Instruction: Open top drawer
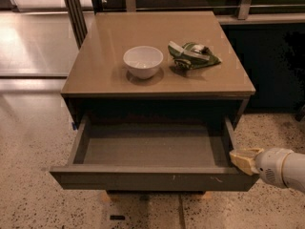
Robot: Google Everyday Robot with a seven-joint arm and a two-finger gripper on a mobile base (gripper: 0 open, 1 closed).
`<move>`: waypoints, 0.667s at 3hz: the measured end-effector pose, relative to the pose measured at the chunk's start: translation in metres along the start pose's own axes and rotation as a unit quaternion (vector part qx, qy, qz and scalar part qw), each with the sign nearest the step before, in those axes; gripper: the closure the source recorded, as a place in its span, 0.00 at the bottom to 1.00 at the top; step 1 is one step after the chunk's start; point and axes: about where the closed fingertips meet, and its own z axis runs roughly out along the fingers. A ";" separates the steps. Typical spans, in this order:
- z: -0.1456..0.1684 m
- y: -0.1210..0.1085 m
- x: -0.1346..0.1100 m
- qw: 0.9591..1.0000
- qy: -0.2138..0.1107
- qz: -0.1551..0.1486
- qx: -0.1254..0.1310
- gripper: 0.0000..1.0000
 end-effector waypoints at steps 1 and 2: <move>-0.001 0.003 -0.004 0.999 -0.008 -0.039 -0.001 0.83; -0.001 0.003 -0.004 0.999 -0.007 -0.039 -0.001 0.60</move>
Offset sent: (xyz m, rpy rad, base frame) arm -0.0003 0.0035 0.0046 -0.0329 -0.0500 0.0447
